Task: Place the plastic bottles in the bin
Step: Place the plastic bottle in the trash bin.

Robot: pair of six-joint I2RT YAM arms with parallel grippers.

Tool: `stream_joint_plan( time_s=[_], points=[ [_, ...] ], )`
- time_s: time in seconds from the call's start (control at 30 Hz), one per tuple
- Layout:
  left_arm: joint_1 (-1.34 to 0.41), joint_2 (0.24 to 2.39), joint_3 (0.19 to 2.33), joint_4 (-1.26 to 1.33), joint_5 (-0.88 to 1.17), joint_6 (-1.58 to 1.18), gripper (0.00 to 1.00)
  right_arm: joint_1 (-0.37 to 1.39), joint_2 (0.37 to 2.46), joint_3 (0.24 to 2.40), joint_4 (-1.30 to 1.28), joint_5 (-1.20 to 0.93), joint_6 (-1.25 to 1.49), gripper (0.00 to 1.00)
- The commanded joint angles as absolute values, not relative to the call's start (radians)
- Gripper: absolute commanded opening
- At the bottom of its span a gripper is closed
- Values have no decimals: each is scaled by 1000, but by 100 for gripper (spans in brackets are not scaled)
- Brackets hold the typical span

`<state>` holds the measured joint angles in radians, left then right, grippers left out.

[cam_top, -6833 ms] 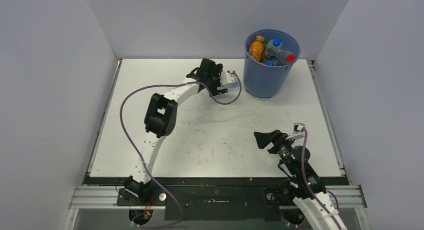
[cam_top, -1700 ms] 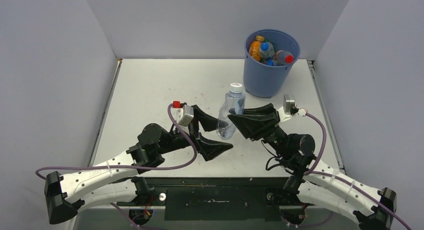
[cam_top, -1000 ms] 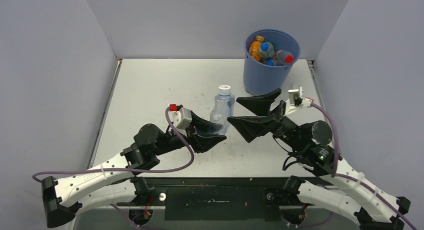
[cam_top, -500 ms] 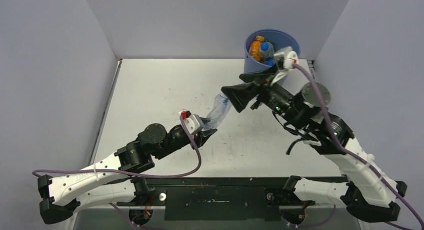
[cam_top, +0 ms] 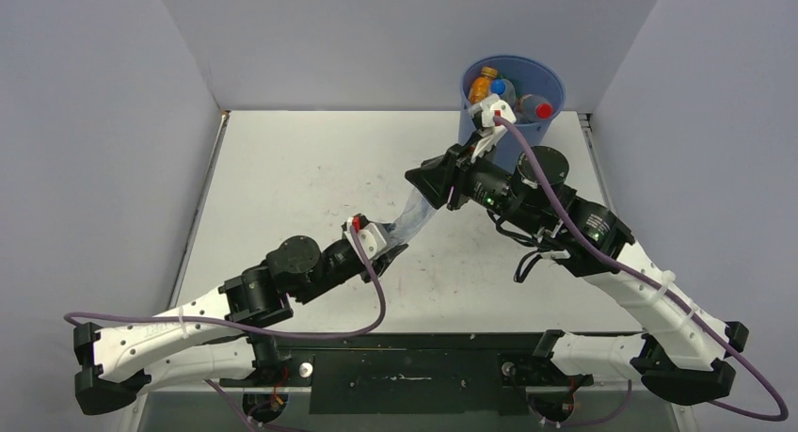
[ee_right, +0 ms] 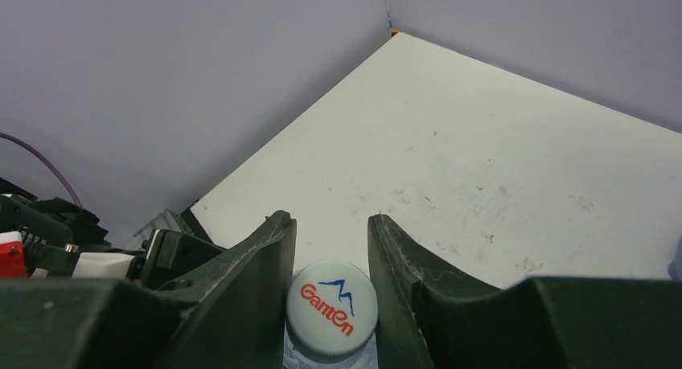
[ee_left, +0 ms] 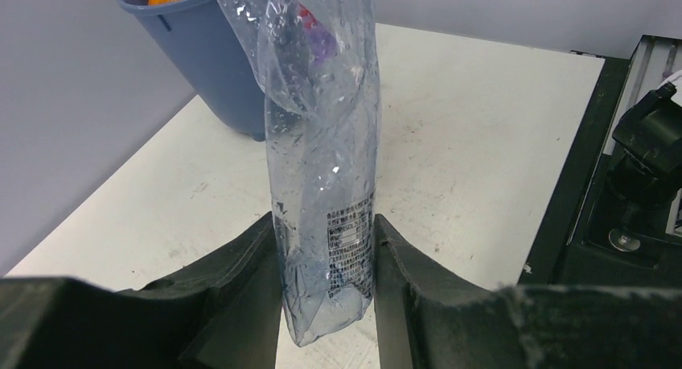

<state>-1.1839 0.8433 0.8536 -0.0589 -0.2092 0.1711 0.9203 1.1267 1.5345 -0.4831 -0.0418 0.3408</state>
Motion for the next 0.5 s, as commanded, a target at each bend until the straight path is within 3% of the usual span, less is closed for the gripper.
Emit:
stream_joint_plan(
  time_s=[0.0, 0.07, 0.13, 0.3, 0.47],
  points=[
    [-1192, 822, 880, 27, -214, 162, 12, 920, 1101, 1539, -488, -11, 302, 5],
    [-1192, 810, 863, 54, -209, 148, 47, 920, 1099, 1551, -489, 34, 289, 5],
    [-1192, 792, 844, 77, -220, 139, 100, 920, 1091, 1563, -470, 130, 274, 5],
    [-1192, 728, 786, 123, -322, 146, 96, 919, 1004, 1493, -222, 538, 129, 5],
    [-1192, 656, 705, 160, -416, 162, 96, 918, 979, 1445, 142, 736, -107, 5]
  ],
)
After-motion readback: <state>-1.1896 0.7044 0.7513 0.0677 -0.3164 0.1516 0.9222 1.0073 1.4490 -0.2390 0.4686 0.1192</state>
